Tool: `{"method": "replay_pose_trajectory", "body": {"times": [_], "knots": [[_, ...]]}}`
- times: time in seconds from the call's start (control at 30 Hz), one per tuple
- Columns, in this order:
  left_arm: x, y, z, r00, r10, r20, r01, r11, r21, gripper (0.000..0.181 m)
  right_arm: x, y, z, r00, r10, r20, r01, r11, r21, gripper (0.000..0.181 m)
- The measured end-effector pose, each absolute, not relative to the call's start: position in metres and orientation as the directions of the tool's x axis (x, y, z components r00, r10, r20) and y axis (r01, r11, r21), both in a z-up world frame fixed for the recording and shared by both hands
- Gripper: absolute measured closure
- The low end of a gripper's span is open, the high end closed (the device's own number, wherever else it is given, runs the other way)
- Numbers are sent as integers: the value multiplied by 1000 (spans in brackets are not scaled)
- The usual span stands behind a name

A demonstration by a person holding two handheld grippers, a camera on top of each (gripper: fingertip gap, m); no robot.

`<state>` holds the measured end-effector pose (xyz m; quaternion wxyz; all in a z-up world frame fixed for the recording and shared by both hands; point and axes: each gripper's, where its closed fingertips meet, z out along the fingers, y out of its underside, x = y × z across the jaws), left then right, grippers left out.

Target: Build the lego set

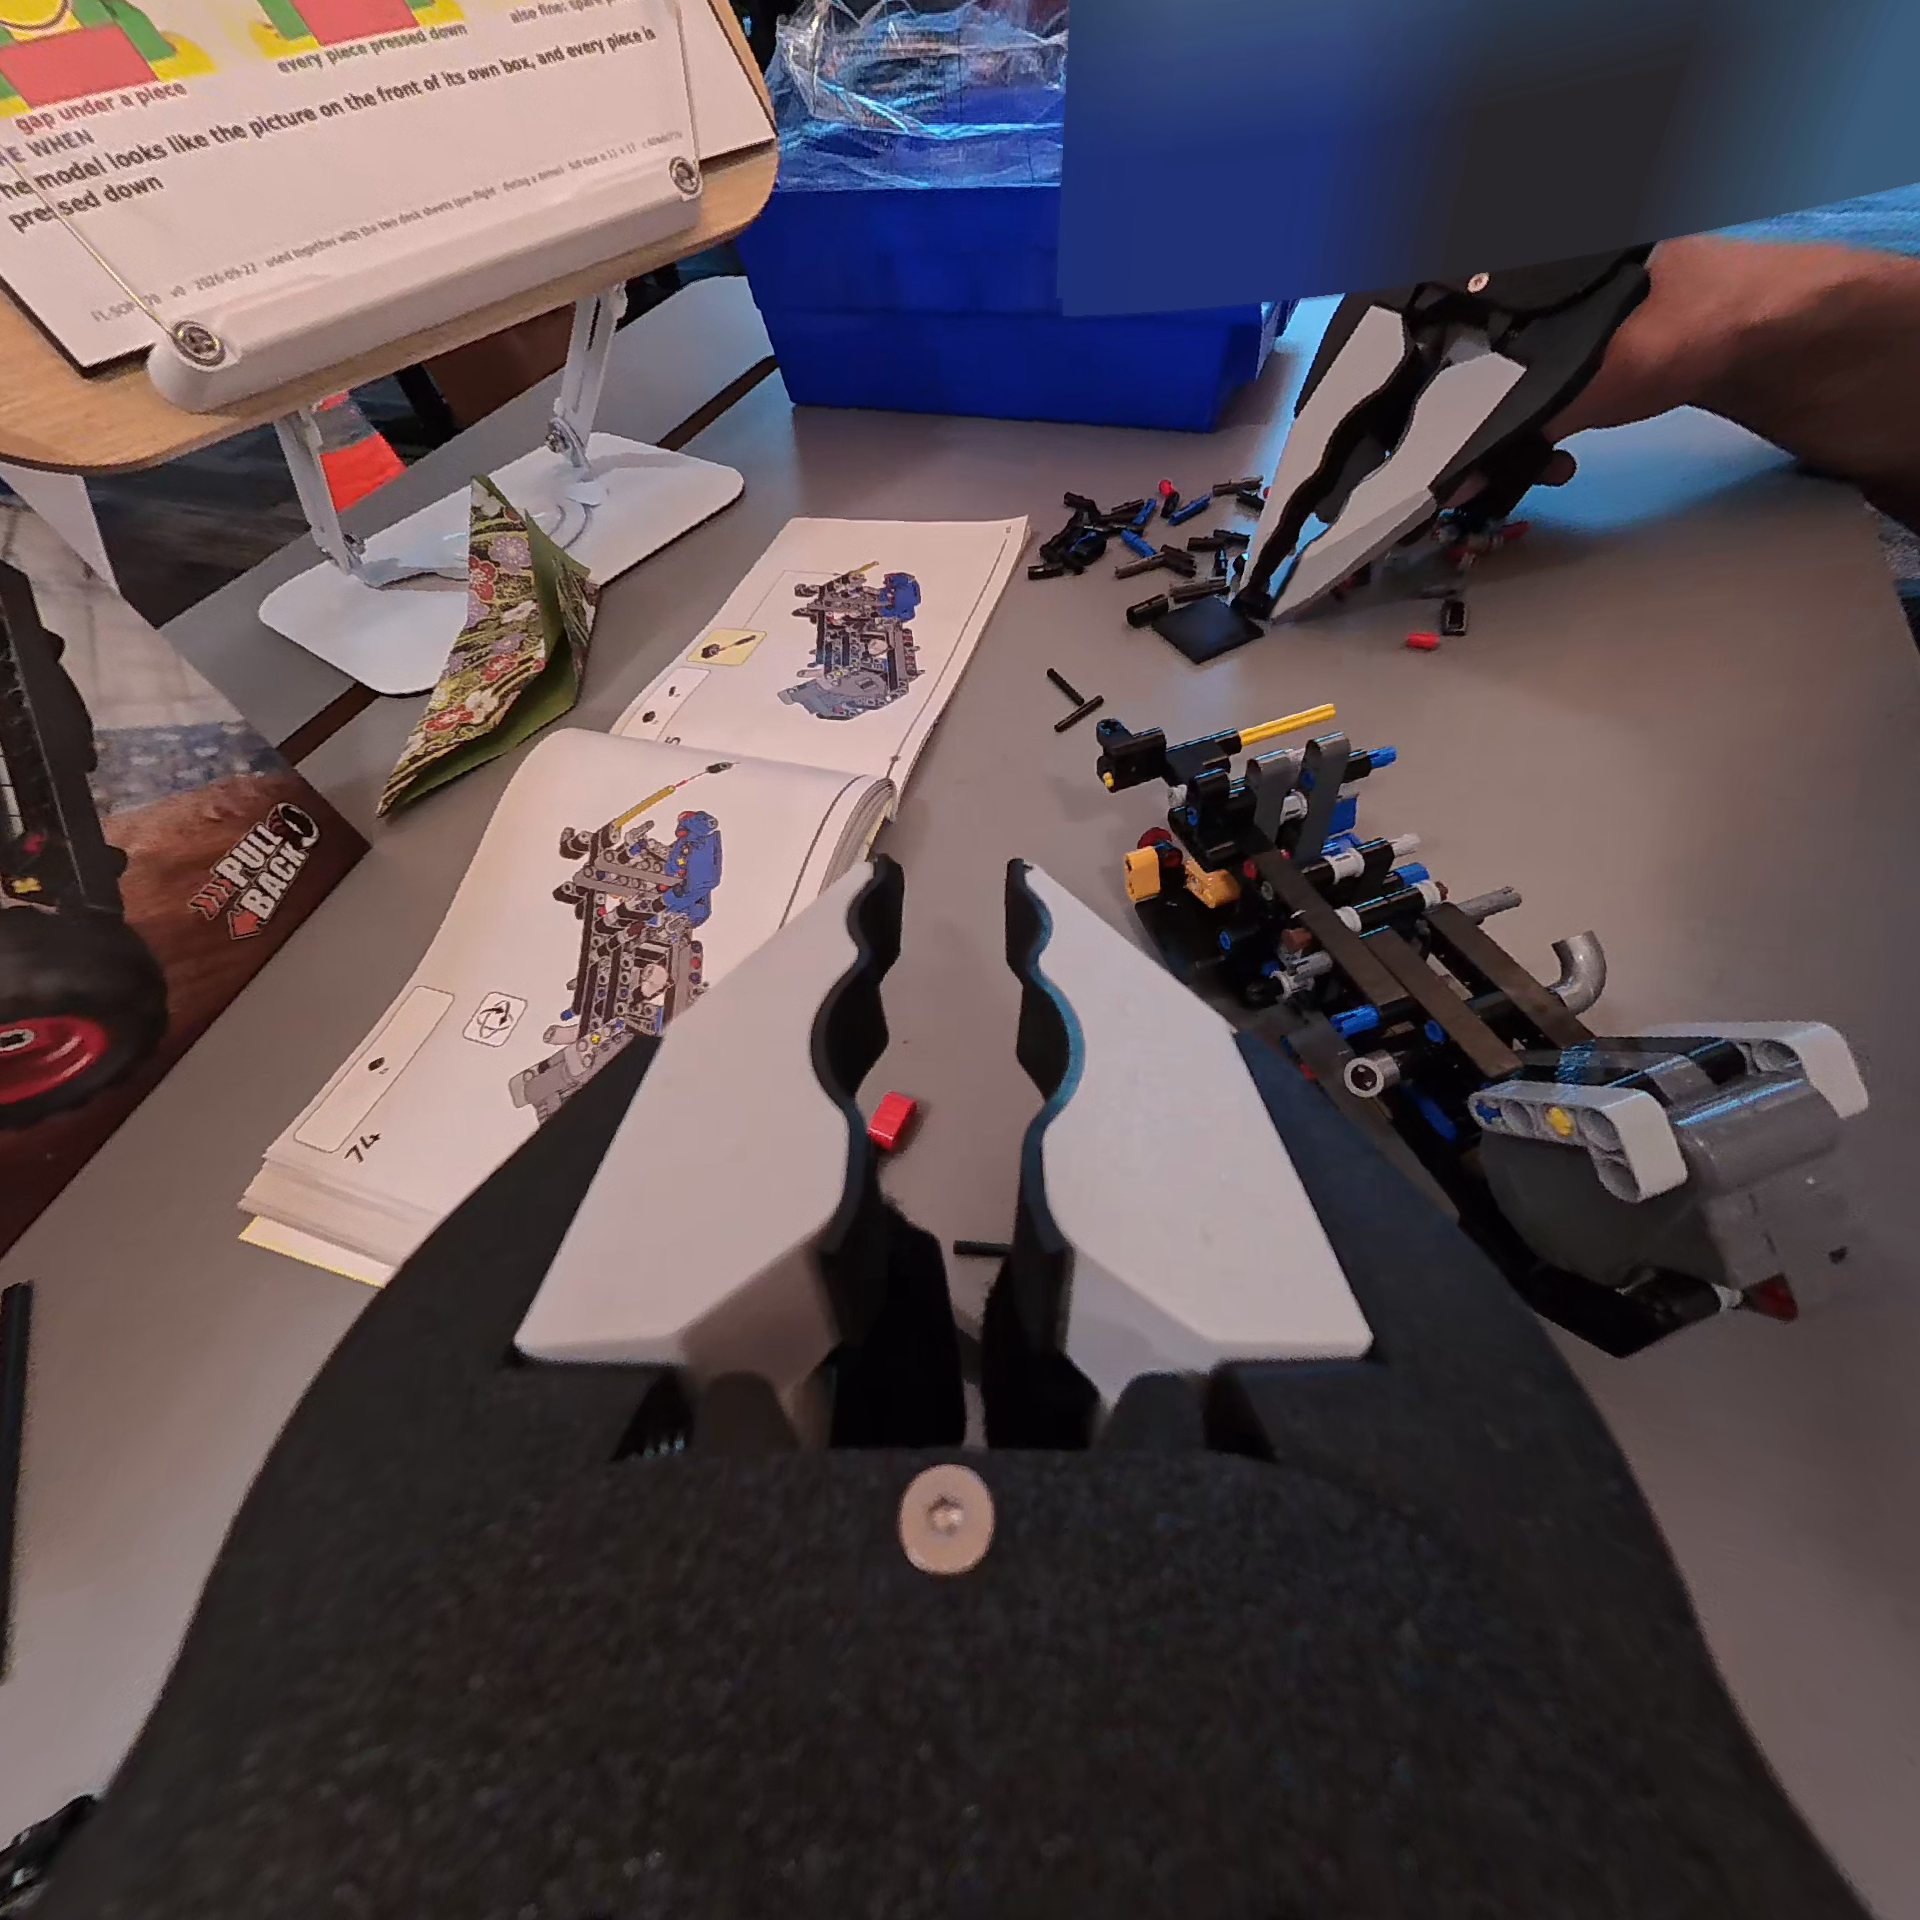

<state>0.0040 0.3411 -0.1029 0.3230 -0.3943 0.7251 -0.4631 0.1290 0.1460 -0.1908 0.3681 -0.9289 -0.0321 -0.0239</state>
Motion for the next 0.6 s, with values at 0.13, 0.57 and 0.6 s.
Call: {"method": "replay_pose_trajectory", "body": {"times": [0.13,0.57,0.6], "knots": [[4,342,-104,-475,-872,-118,-274,274,-922,163,129,147,-191,995,49,90,97,-725,-682,171],[3,343,-102,-468,-874,-131,-271,283,-920,163,76,155,-168,974,223,43,181,-645,-742,174],[3,343,-101,-468,-874,-134,-269,285,-920,163,62,158,-167,964,263,26,194,-635,-748,174]]}}
